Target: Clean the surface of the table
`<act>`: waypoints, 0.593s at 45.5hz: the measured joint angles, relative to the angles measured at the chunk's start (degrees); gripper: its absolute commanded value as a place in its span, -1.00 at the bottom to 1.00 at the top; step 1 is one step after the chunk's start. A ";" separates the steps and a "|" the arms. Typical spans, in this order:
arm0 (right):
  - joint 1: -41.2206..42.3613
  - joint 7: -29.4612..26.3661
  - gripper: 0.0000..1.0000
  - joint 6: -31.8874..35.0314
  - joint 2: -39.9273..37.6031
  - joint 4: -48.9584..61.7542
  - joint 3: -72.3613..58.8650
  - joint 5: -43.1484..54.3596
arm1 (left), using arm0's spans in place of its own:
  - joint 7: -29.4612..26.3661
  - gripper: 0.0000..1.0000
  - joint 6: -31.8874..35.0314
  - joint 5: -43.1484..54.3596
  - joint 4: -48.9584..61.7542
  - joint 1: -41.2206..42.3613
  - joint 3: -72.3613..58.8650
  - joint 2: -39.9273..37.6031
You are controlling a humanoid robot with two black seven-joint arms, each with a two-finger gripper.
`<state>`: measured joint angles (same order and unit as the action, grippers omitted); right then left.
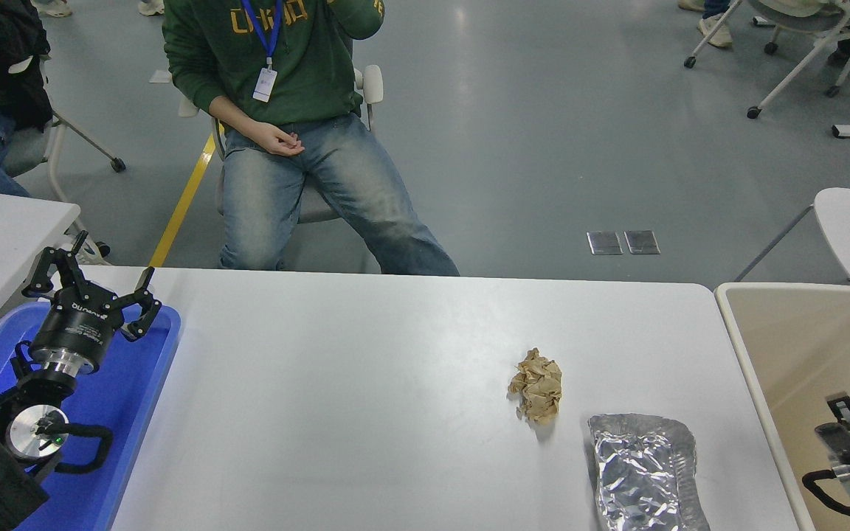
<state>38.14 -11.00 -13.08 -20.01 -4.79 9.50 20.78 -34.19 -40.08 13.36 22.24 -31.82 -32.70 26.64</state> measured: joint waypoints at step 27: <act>2.31 0.14 1.00 3.06 -13.85 -39.08 24.64 -11.22 | 0.00 1.00 0.01 0.00 -0.01 0.00 0.00 0.00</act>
<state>40.45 -10.86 -10.02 -33.85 -43.87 34.14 9.57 -34.19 -40.07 13.36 22.23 -31.82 -32.69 26.63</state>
